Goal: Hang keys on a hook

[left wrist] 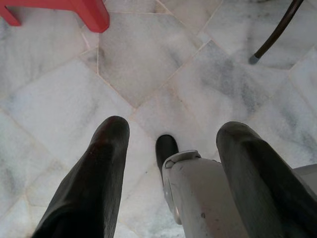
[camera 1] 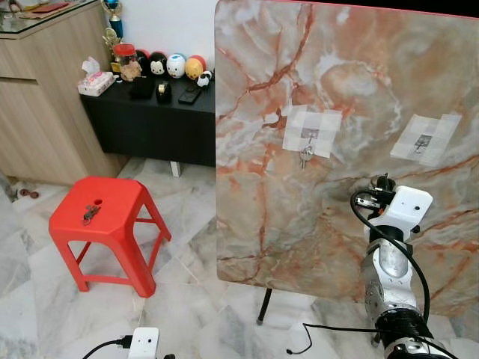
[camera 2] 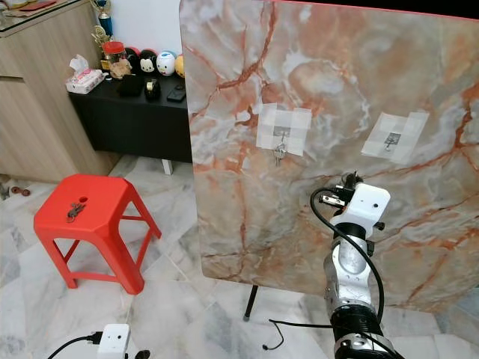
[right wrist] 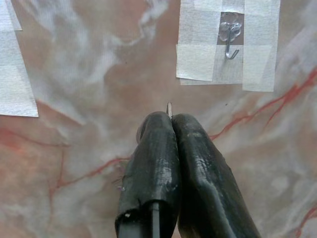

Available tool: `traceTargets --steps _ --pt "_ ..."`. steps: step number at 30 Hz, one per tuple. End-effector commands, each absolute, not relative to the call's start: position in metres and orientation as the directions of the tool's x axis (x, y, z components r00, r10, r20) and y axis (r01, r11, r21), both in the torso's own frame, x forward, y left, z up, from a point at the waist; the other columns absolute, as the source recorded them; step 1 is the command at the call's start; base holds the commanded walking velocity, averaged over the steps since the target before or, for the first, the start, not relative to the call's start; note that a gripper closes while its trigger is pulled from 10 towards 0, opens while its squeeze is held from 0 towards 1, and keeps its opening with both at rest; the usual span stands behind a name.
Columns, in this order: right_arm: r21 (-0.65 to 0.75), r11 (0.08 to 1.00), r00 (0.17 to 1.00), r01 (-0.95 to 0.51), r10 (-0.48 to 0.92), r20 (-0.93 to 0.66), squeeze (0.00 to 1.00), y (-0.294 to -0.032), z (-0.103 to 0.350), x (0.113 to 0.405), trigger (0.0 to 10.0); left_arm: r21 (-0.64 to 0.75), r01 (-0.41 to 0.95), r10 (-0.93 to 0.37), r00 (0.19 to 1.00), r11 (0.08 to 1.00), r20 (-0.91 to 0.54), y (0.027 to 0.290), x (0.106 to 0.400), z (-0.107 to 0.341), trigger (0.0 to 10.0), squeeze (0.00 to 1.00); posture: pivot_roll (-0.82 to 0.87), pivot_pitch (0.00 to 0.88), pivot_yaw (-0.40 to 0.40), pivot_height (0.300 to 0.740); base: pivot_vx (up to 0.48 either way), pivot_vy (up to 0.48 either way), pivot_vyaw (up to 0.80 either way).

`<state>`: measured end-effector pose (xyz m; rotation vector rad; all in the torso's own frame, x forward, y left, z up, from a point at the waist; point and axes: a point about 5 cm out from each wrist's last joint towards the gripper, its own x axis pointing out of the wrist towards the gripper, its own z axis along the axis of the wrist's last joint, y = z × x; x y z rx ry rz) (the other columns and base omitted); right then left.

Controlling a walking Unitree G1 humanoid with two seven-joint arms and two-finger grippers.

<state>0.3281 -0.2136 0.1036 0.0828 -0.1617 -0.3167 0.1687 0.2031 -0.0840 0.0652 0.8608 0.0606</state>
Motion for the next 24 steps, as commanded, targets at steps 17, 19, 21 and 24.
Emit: traceTargets --steps 17,19,21,24 --pt "0.11 0.949 0.938 0.295 -0.309 0.157 0.0 -0.2113 0.1067 0.3284 10.0 0.087 -0.019 0.079 0.643 0.996 -0.762 0.2012 0.1666 -0.0855 10.0 0.0 0.01 0.0 -0.072 0.74 0.0 -0.152 0.0" --pt "0.11 0.949 0.938 0.296 -0.31 0.155 0.0 -0.2114 0.1064 0.3282 10.0 0.086 -0.022 0.08 0.643 0.996 -0.762 0.2015 0.1666 -0.0855 10.0 0.0 0.01 0.0 -0.071 0.74 0.0 0.0 0.0" --pt "0.111 0.949 0.938 0.296 -0.31 0.155 0.0 -0.2113 0.1063 0.3282 10.0 0.087 -0.025 0.082 0.642 0.996 -0.762 0.2017 0.1664 -0.0855 10.0 0.0 0.01 0.0 -0.071 0.74 0.0 0.0 0.0" --pt "0.111 0.949 0.938 0.296 -0.31 0.155 0.0 -0.2113 0.1064 0.3283 10.0 0.087 -0.025 0.083 0.641 0.996 -0.763 0.2018 0.1661 -0.0857 10.0 0.0 0.01 0.0 -0.071 0.74 0.0 0.0 0.0"
